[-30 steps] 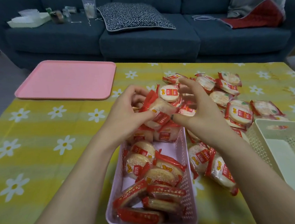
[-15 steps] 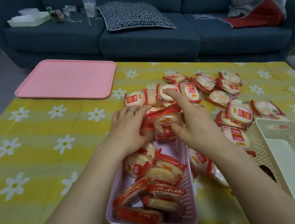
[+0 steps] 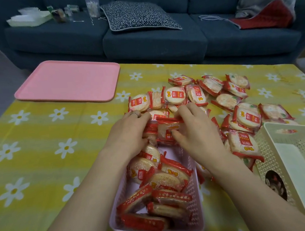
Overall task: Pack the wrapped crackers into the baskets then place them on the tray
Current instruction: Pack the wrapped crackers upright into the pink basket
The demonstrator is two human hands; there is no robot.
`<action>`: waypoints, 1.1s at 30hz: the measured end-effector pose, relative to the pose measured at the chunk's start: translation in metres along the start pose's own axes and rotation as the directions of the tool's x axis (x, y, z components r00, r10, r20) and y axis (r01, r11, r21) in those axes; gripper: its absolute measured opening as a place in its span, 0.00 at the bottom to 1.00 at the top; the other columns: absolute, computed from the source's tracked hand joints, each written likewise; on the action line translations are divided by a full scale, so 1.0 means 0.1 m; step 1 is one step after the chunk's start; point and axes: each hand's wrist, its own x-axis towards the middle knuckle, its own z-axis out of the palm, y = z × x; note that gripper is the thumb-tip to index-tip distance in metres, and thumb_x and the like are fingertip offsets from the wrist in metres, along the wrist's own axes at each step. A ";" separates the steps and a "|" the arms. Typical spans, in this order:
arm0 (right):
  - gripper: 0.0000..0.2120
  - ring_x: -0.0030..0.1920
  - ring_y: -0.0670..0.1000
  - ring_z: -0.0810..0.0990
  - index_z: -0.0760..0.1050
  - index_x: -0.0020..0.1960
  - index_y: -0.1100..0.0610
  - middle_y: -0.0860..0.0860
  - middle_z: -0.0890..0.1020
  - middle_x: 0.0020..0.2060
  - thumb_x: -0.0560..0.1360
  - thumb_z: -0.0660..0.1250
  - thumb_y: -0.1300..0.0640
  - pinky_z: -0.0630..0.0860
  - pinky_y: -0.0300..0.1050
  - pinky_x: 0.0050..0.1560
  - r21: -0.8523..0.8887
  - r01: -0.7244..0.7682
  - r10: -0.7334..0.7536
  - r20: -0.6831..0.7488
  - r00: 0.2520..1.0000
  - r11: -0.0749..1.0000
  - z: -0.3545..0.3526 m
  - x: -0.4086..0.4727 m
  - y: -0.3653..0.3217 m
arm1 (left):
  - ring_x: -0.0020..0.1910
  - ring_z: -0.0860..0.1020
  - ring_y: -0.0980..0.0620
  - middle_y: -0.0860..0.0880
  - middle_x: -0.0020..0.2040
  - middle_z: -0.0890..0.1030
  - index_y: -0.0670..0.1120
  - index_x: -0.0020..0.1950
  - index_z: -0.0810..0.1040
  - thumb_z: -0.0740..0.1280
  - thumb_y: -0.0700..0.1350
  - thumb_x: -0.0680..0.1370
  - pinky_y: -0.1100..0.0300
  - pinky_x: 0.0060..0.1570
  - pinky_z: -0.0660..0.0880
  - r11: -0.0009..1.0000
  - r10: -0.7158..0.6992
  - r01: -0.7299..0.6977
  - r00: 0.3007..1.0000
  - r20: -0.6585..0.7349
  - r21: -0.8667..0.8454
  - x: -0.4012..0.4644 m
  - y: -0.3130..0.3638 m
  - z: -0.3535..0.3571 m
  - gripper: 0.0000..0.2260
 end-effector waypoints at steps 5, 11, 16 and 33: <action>0.18 0.49 0.55 0.73 0.73 0.52 0.57 0.53 0.76 0.50 0.67 0.74 0.51 0.70 0.49 0.47 -0.208 0.033 -0.020 0.064 0.998 0.977 0.14 -0.03 0.05 | 0.64 0.71 0.47 0.51 0.64 0.73 0.53 0.69 0.69 0.74 0.48 0.73 0.52 0.53 0.74 1.000 -0.008 0.009 1.000 0.007 -0.012 0.00 0.00 0.01 0.26; 0.19 0.47 0.55 0.71 0.72 0.52 0.57 0.53 0.75 0.48 0.65 0.74 0.53 0.68 0.50 0.45 -0.293 0.046 -0.037 0.037 0.999 0.955 0.16 -0.02 -0.01 | 0.63 0.72 0.47 0.52 0.62 0.76 0.55 0.69 0.71 0.71 0.59 0.71 0.52 0.58 0.73 0.992 -0.023 0.022 1.000 -0.002 -0.123 -0.02 0.03 0.01 0.27; 0.22 0.50 0.55 0.72 0.72 0.56 0.55 0.52 0.74 0.50 0.66 0.74 0.51 0.68 0.49 0.49 -0.281 0.041 -0.014 0.097 0.995 0.959 0.16 -0.01 0.00 | 0.65 0.71 0.46 0.50 0.63 0.77 0.53 0.66 0.70 0.70 0.62 0.71 0.50 0.65 0.67 0.999 -0.010 0.011 0.999 -0.034 0.033 0.02 0.15 0.11 0.27; 0.07 0.43 0.56 0.75 0.77 0.47 0.56 0.53 0.78 0.42 0.69 0.70 0.60 0.70 0.50 0.44 -0.175 0.087 -0.068 0.111 0.992 0.981 0.16 -0.02 -0.02 | 0.68 0.69 0.43 0.47 0.67 0.74 0.51 0.68 0.66 0.71 0.65 0.70 0.47 0.66 0.65 0.987 -0.037 0.040 0.999 -0.021 0.158 0.04 0.24 0.17 0.33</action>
